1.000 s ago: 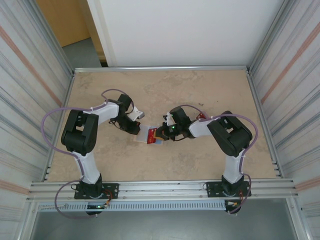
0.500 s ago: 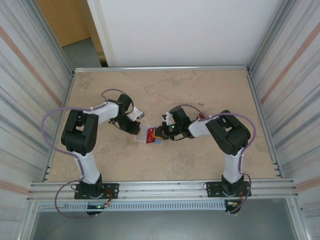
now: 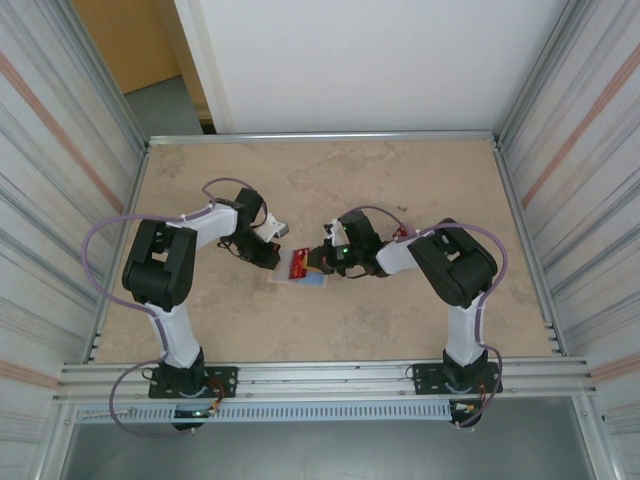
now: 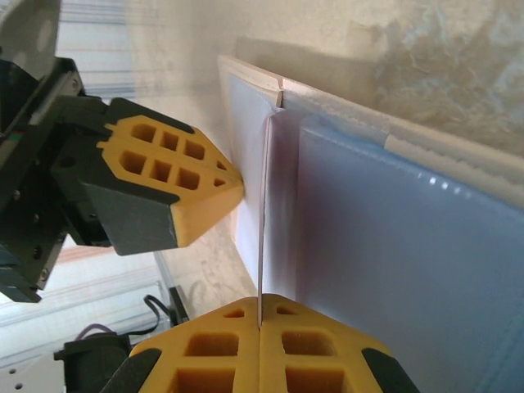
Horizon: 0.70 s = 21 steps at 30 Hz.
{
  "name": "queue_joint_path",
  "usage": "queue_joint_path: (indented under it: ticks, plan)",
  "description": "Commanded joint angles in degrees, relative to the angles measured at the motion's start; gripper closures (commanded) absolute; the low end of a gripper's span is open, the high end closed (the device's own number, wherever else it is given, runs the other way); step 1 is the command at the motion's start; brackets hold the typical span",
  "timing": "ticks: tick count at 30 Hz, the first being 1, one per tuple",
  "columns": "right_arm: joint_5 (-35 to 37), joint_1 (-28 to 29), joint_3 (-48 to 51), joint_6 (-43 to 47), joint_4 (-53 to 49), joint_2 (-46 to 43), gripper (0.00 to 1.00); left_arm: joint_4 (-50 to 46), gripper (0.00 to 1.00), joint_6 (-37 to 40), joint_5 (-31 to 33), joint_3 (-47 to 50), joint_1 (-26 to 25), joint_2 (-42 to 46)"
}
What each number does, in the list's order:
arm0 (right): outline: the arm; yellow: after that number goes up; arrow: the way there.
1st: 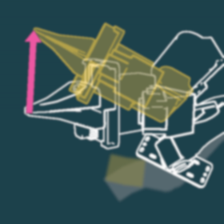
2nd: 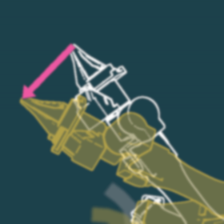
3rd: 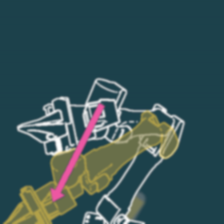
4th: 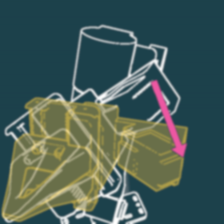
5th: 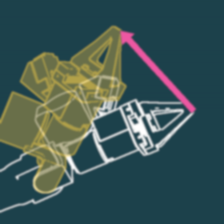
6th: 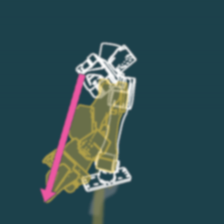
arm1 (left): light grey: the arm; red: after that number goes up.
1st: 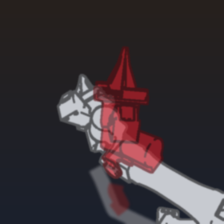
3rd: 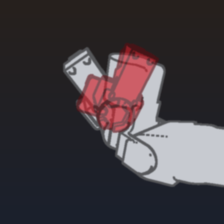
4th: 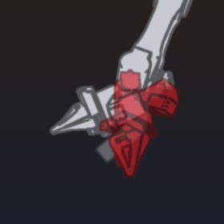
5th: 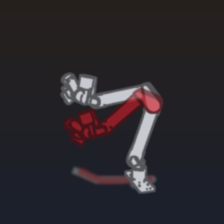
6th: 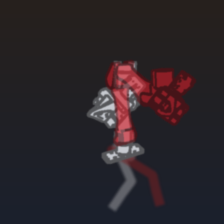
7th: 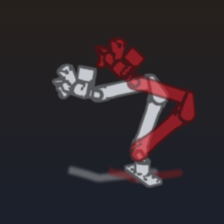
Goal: Put the credit cards into the card holder
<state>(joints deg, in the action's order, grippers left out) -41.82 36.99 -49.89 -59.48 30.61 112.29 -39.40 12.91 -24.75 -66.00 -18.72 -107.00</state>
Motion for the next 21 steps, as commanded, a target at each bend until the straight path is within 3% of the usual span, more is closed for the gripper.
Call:
queue_joint_path:
  ticks: [1,21]
  plan:
    - [0.3,-0.3,0.7,-1.8,4.7,1.1,1.00,-1.5,1.00,1.5,1.7,-0.2,0.1,-0.6]
    - [-1.7,1.0,-0.6,-2.3,6.4,6.2,1.00,-1.5,1.00,1.1,1.2,-0.3,0.0,0.0]
